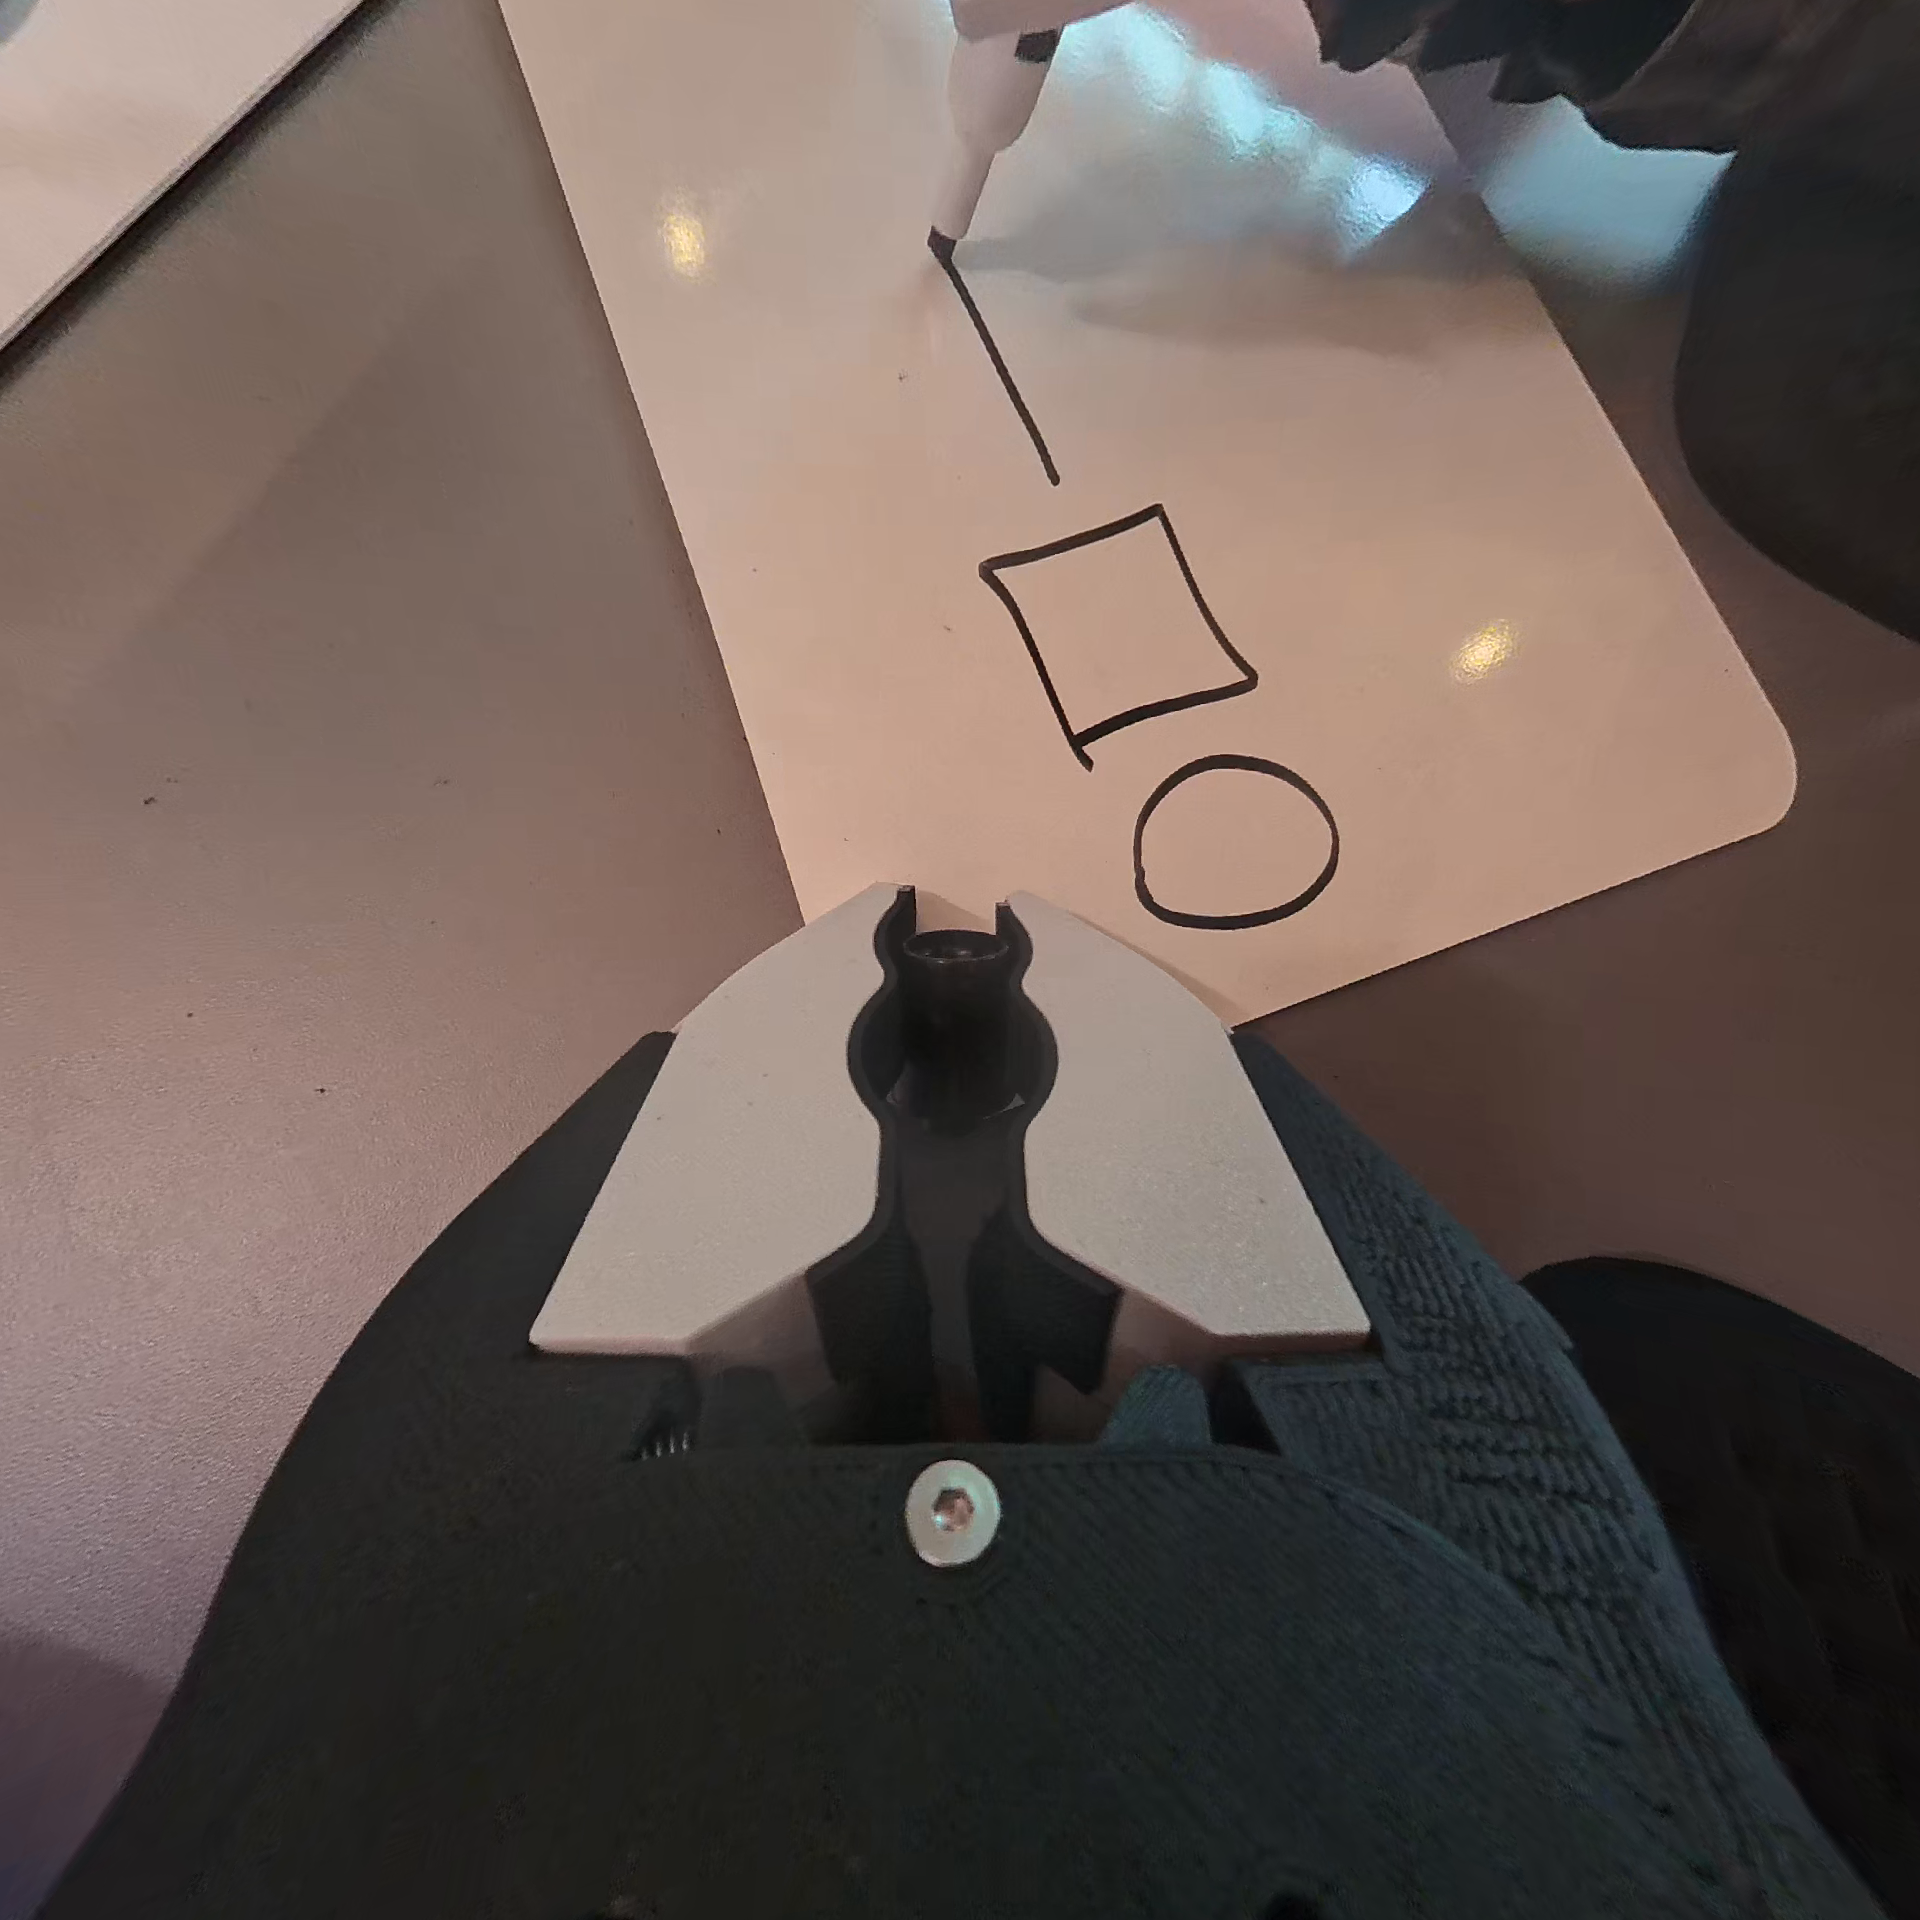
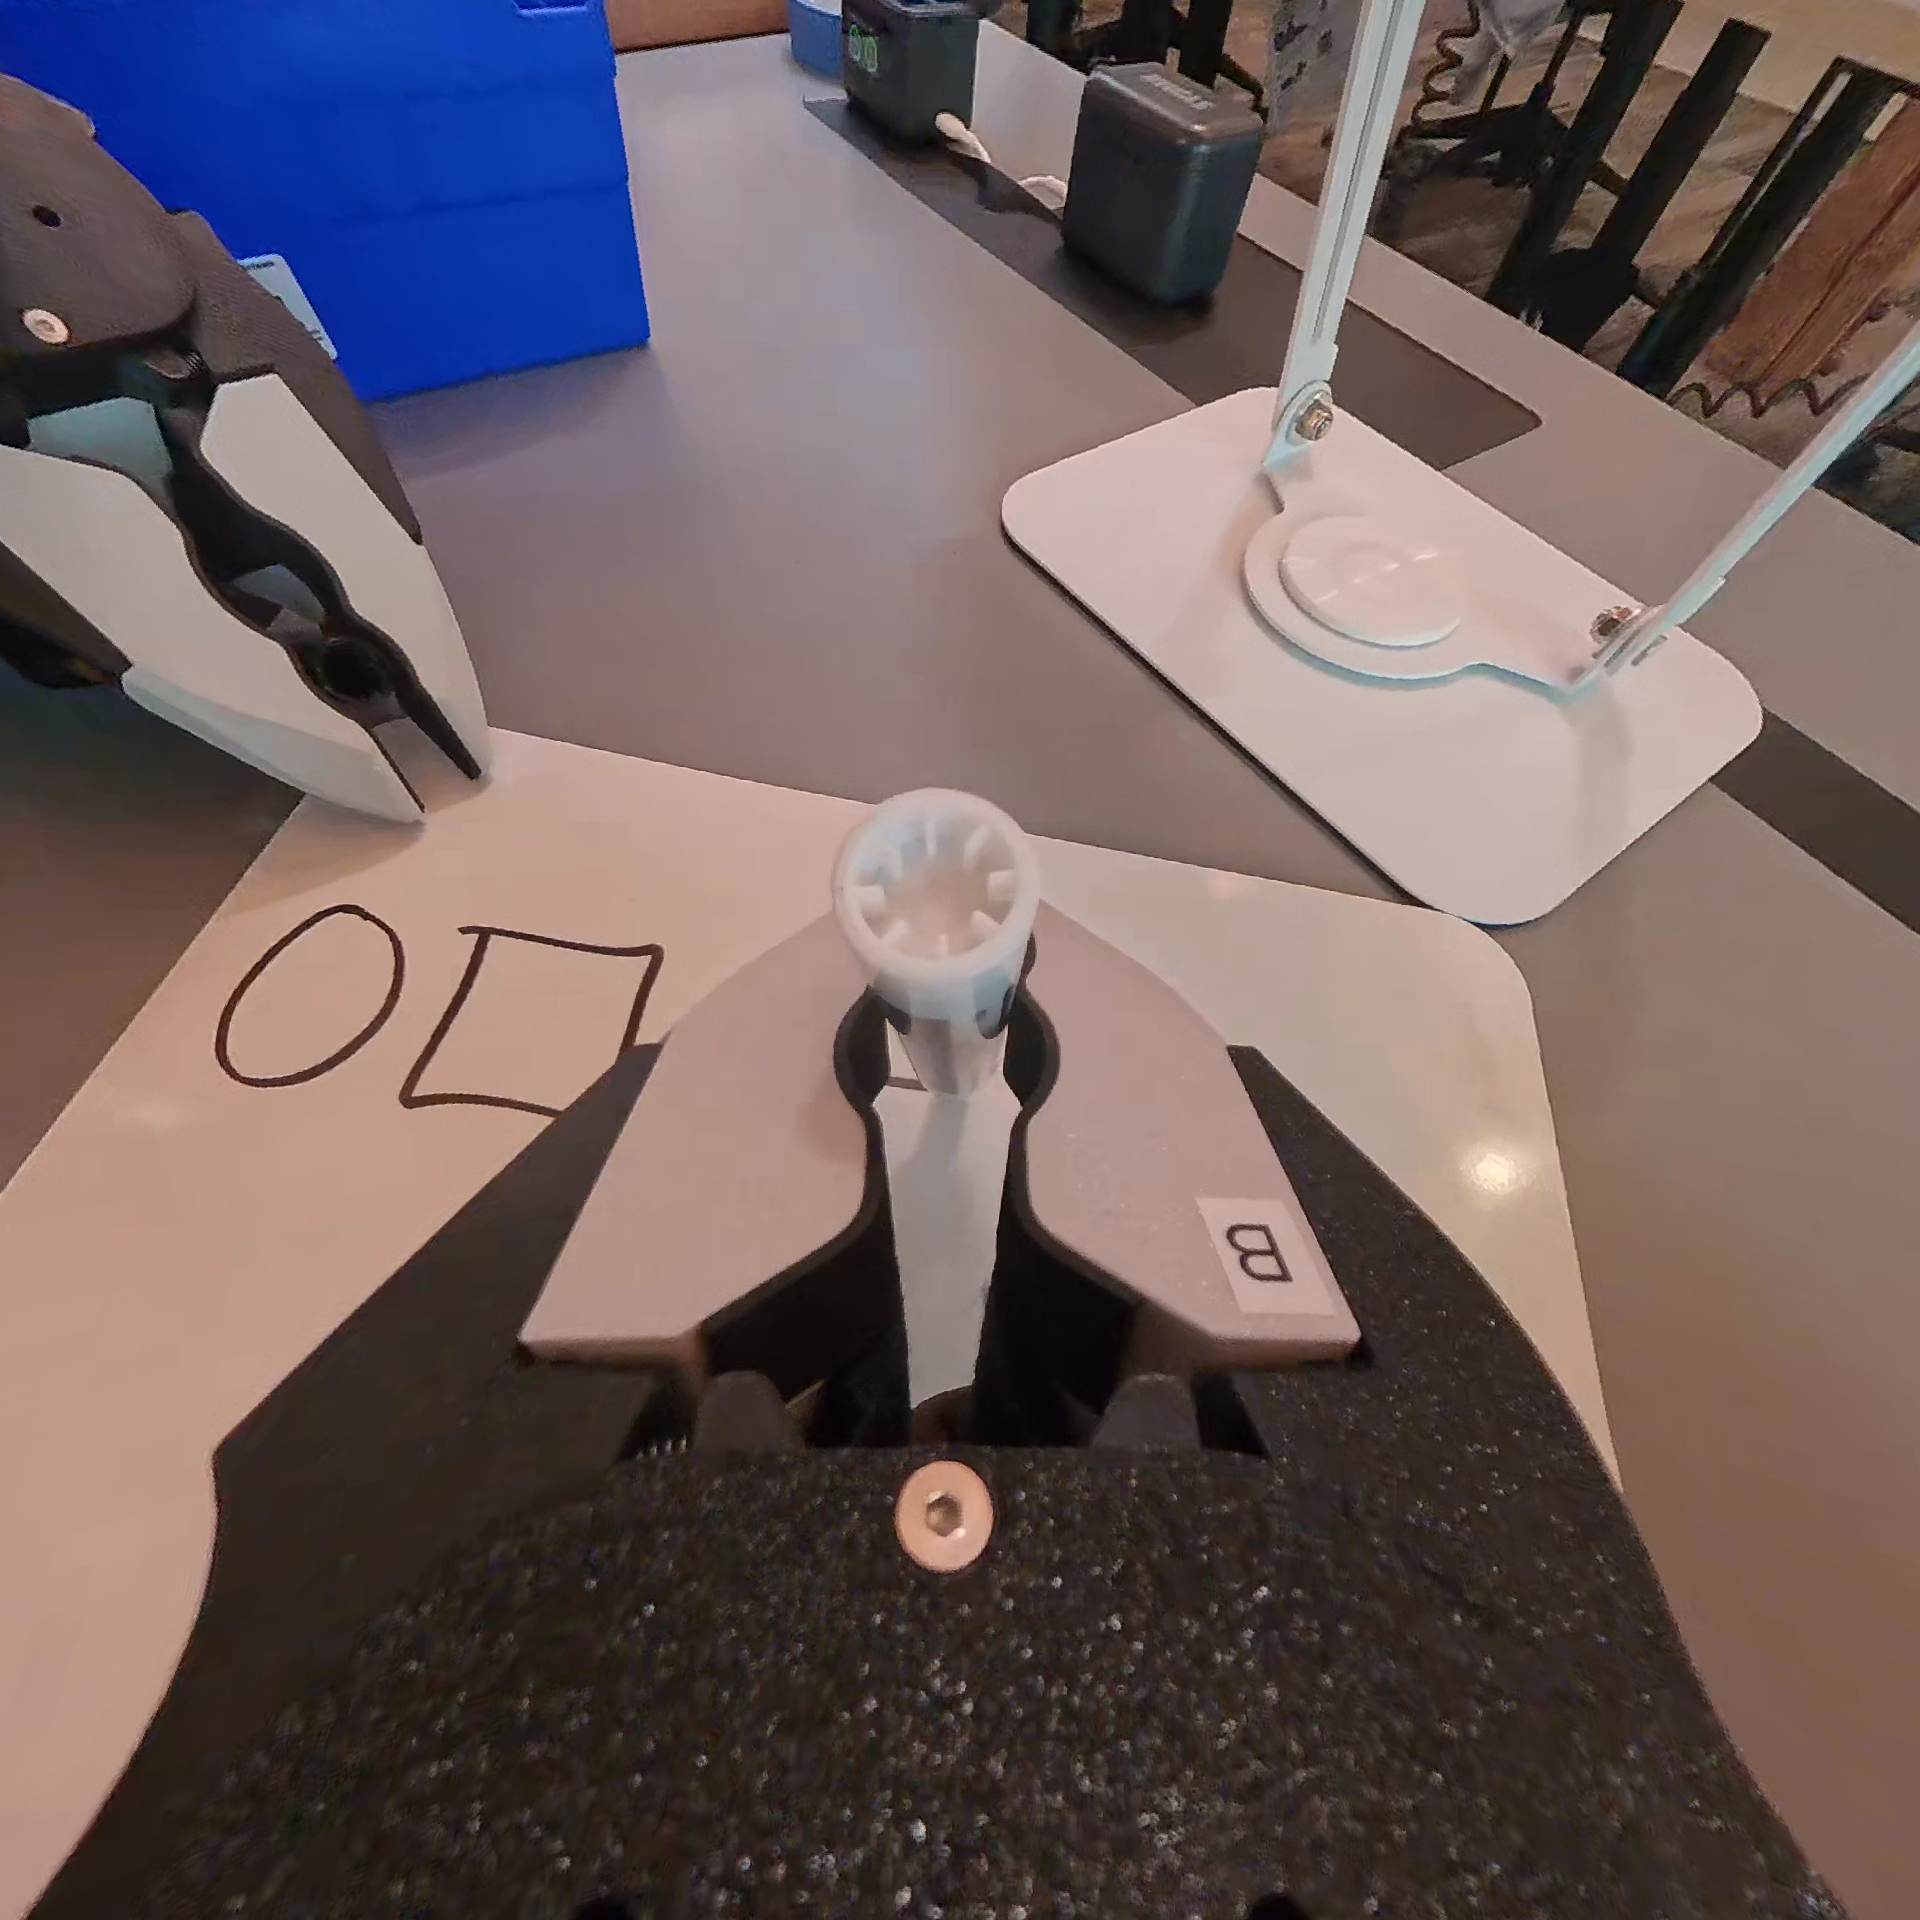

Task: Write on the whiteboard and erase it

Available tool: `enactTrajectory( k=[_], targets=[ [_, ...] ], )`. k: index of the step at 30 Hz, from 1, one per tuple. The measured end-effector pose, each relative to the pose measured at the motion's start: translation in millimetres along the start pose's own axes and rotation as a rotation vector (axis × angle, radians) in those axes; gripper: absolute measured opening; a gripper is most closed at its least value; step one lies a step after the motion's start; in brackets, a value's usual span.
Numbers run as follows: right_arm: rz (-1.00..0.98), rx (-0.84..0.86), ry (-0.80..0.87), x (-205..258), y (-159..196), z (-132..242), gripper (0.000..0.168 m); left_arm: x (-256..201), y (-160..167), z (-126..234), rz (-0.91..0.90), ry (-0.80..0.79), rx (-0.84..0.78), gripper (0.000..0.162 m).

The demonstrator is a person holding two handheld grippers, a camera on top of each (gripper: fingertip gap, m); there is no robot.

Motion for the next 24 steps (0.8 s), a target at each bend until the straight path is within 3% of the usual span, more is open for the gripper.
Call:
enactTrajectory(
  k=[8, 14, 24],
  targets=[
    [0.012, -0.006, -0.042, 13, -7, -8, 0.018, 0, -1, -1, -0.002, 0.003, 0.001, 0.016],
    [-0.022, 0.001, 0.003, -2, 2, 1, 0.018, 0, 0, 0, -0.003, 0.005, 0.002, 0.016],
    [-0.035, 0.003, -0.022, 16, 11, 17, 0.018, 0, 0, -1, -0.003, 0.014, 0.003, 0.016]
  ],
)
Point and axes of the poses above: each gripper's, where its closed fingertips meet, z back along the fingers, y out of its underside, x = y × z across the jaws, the point moved 10 cm from there along z, back along the fingers, and after that the axes turned 9 degrees about x, right-handed, at the moved point
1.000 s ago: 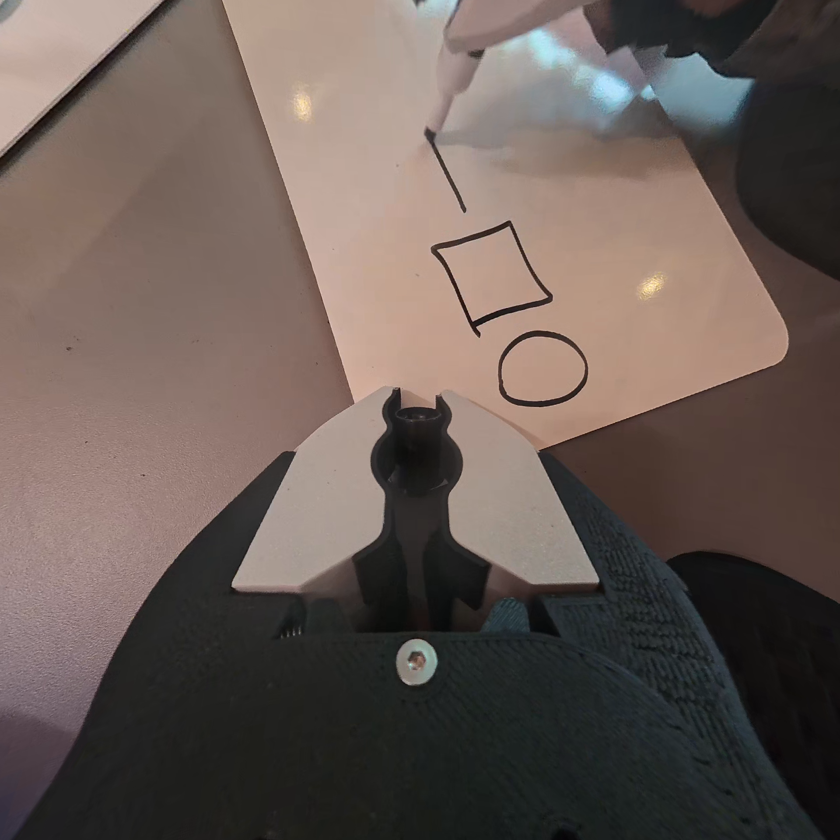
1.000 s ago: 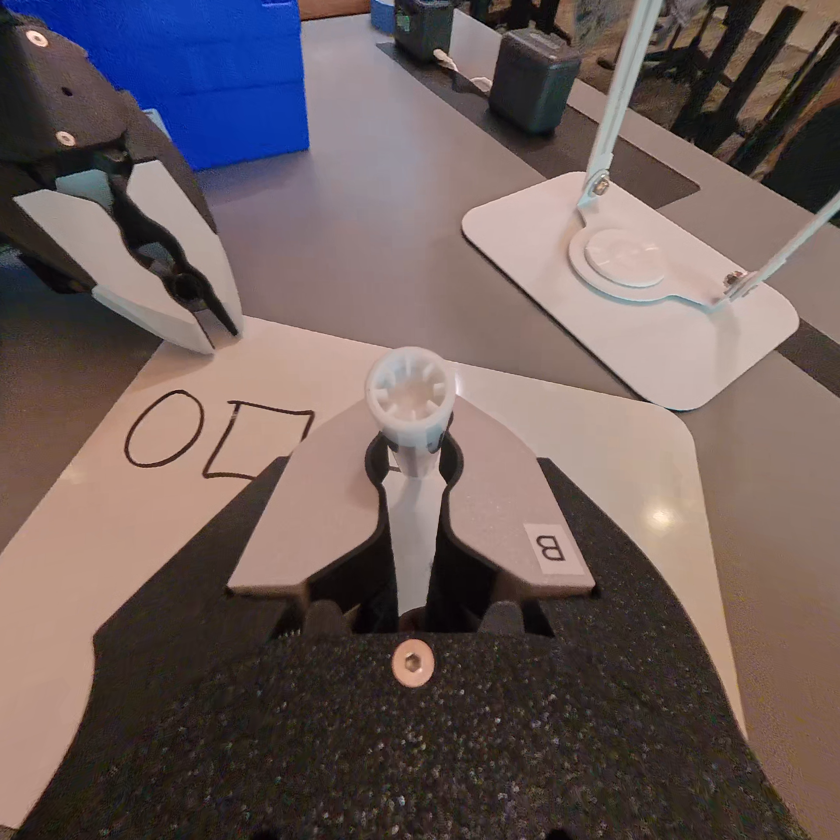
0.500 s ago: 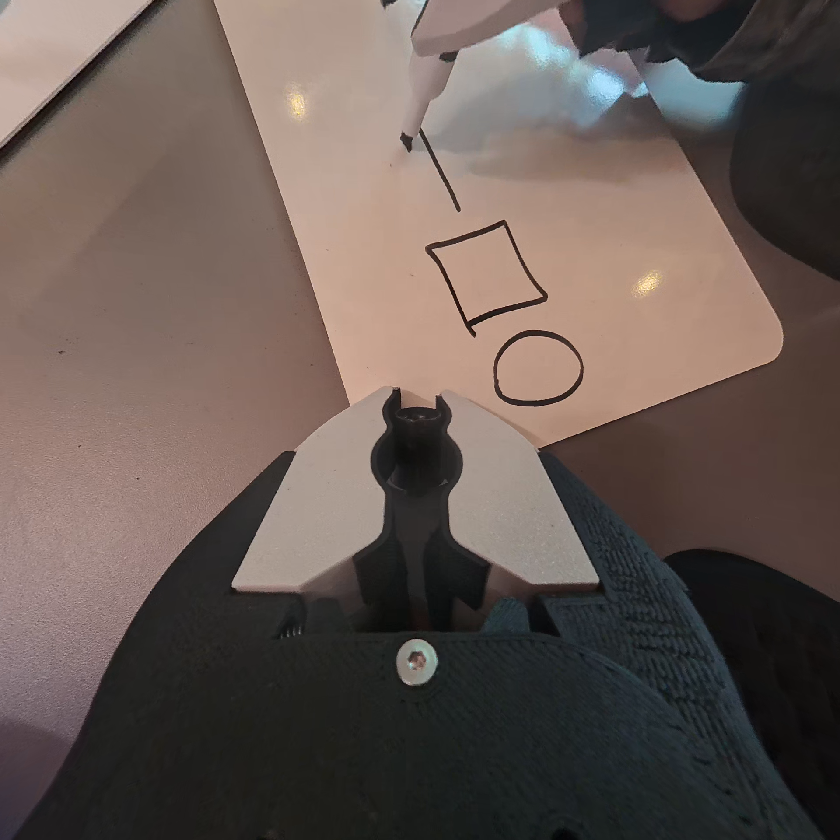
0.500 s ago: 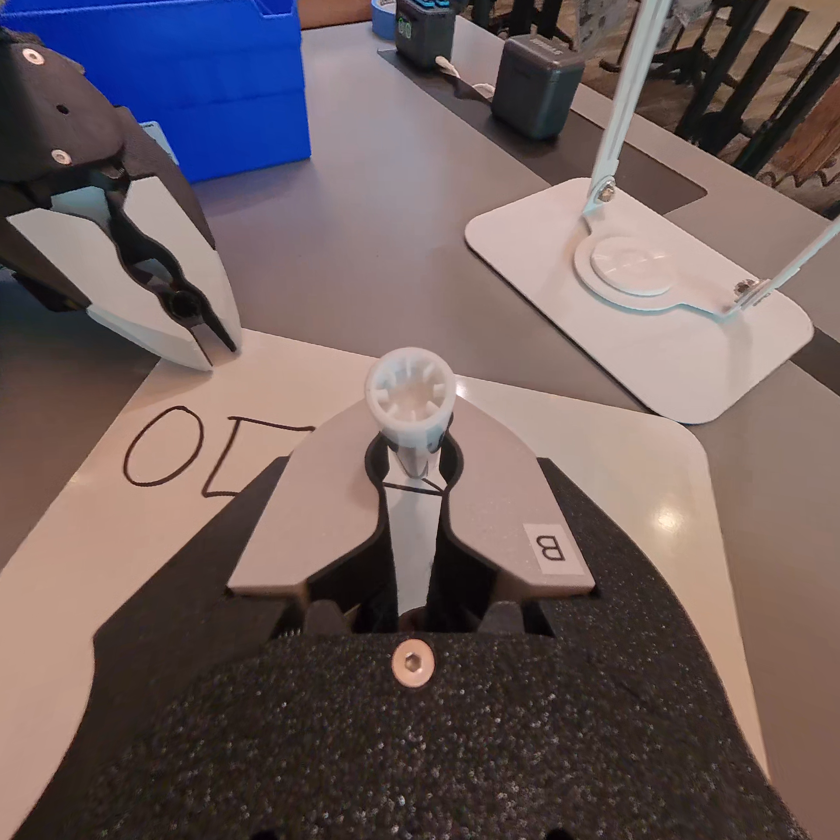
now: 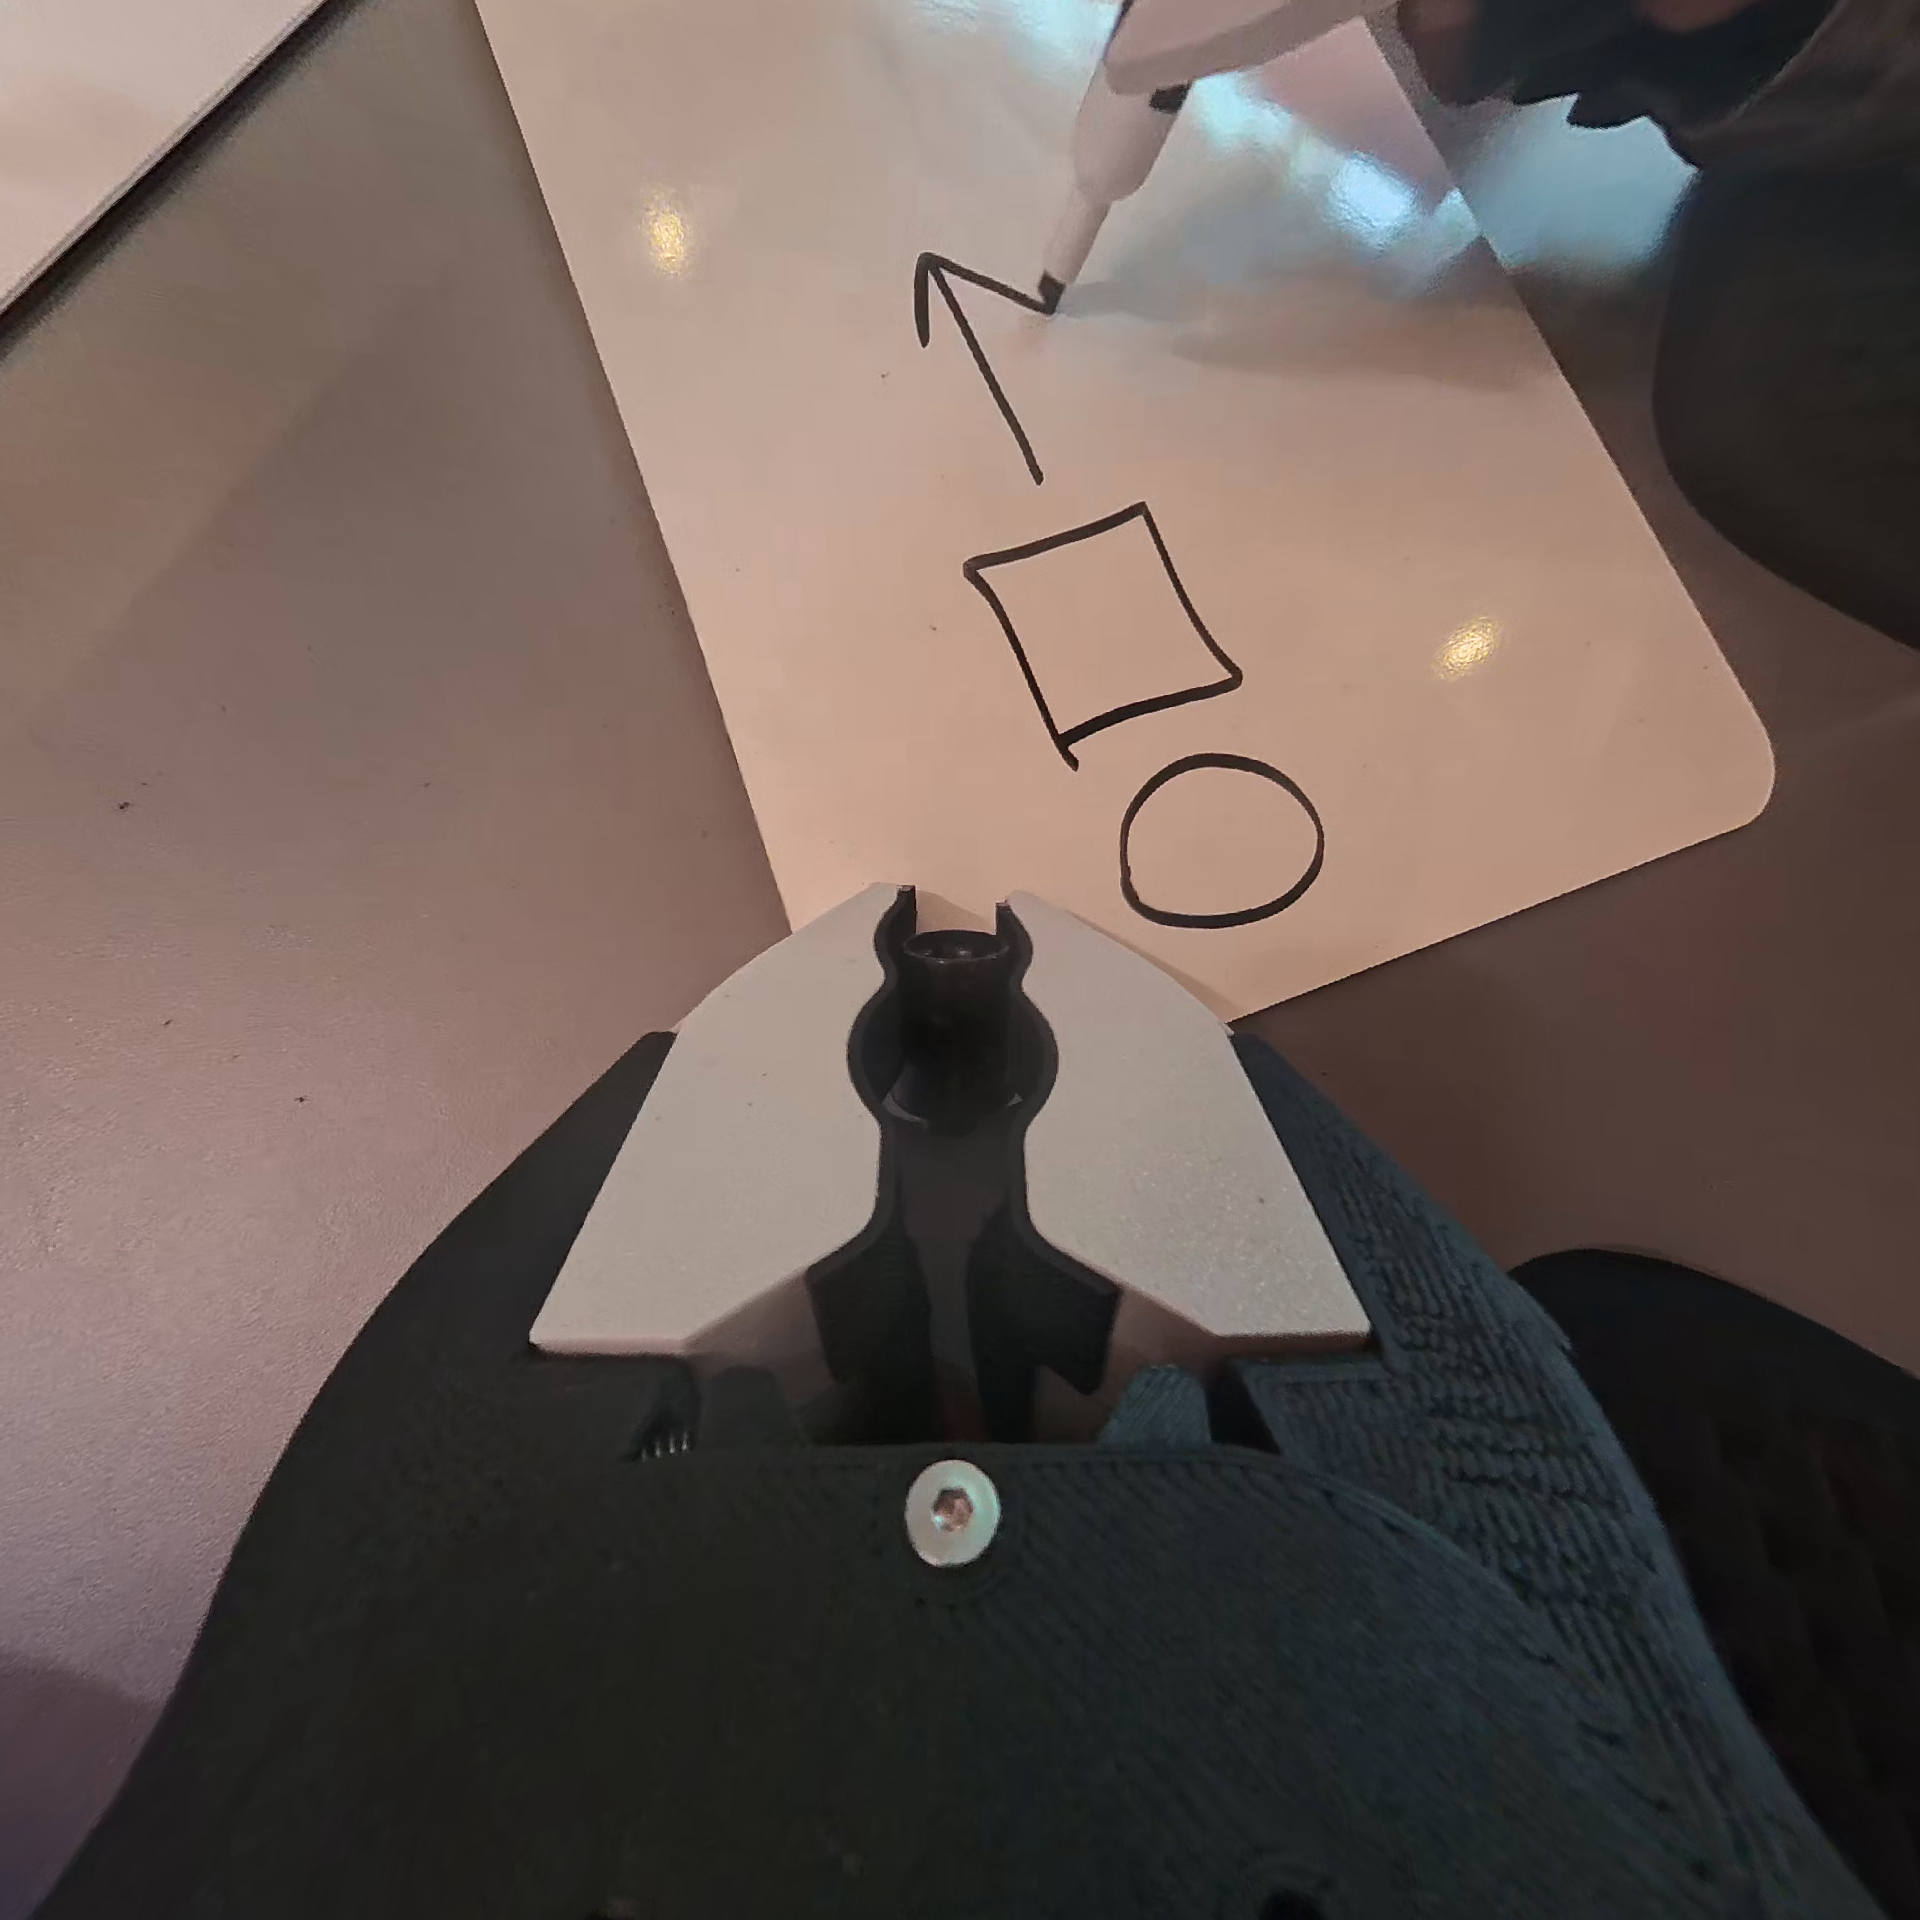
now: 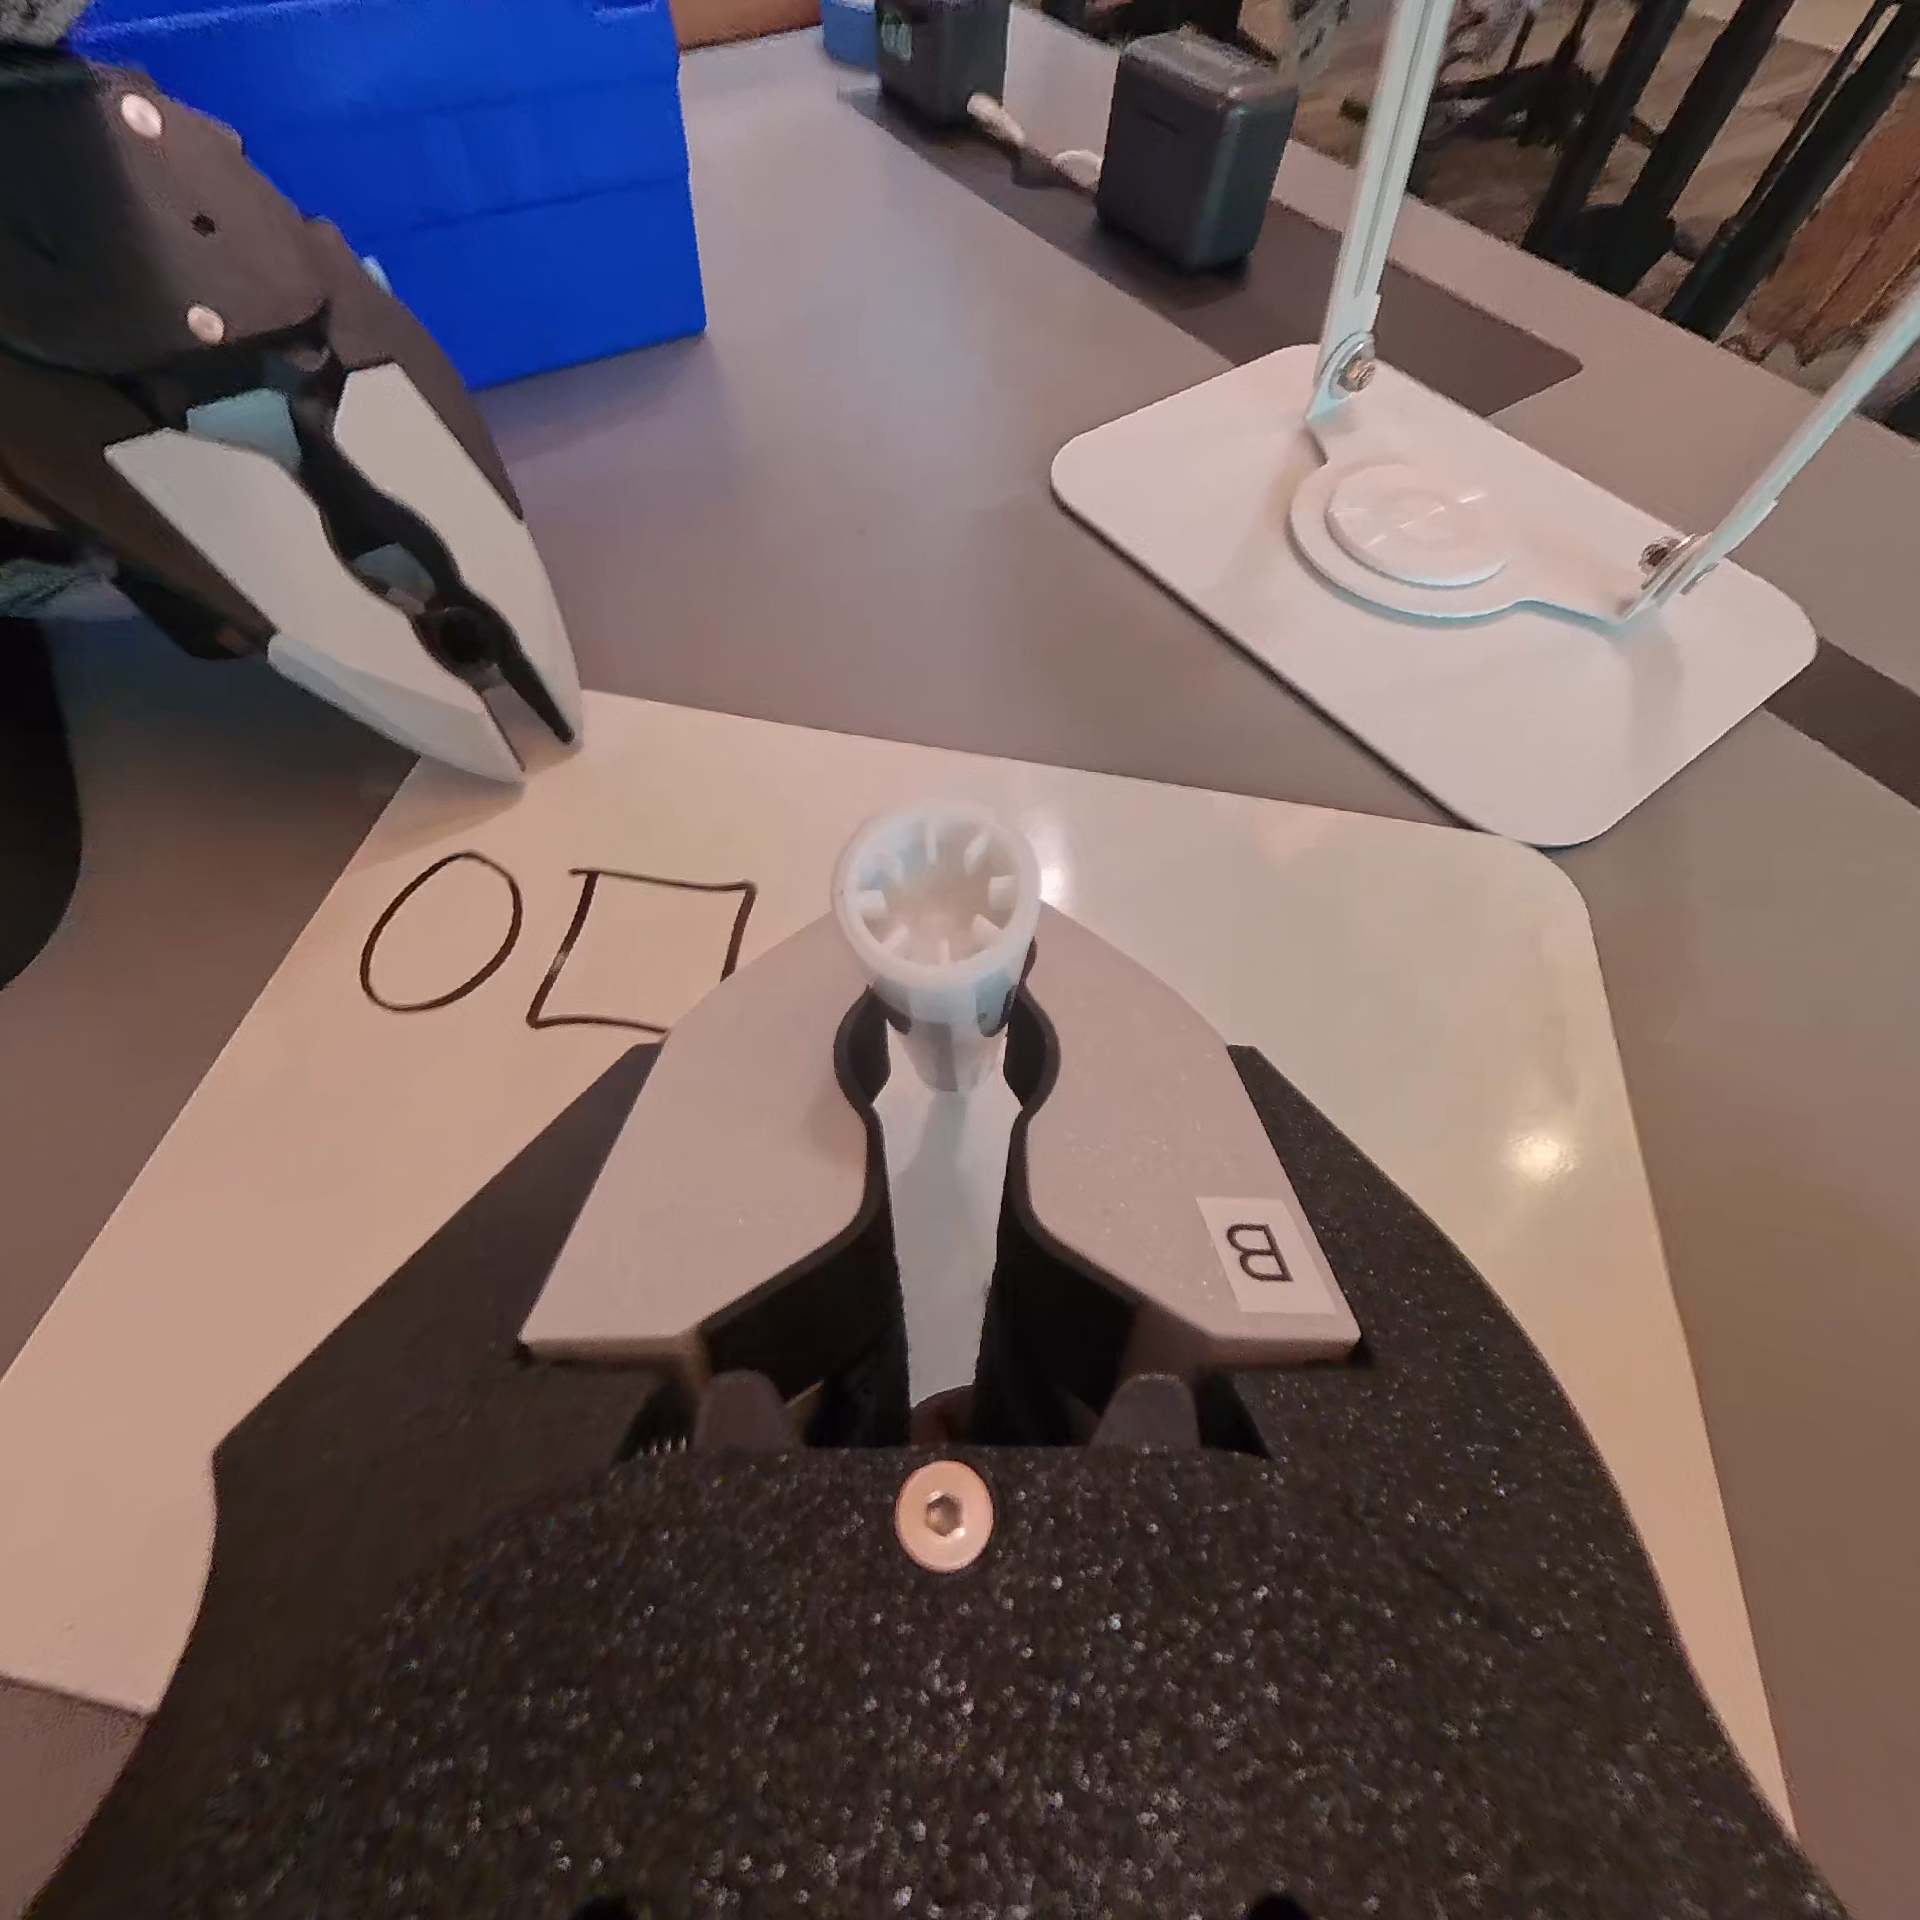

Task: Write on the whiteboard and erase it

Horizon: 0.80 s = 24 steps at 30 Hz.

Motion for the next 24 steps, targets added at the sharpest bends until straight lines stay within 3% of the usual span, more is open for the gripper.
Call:
enactTrajectory(
  k=[4, 15, 24],
  targets=[
    [-0.028, -0.065, 0.023, -22, -11, -2, 0.018, -1, 0, 0, -0.003, 0.0, 0.0, 0.016],
    [0.007, -0.002, 0.003, -54, -27, -37, 0.019, 0, 0, -1, 0.001, 0.008, -0.005, 0.016],
    [-0.008, 0.034, -0.003, -31, -2, -2, 0.018, 0, 1, 0, -0.001, 0.005, -0.001, 0.016]
  ],
)
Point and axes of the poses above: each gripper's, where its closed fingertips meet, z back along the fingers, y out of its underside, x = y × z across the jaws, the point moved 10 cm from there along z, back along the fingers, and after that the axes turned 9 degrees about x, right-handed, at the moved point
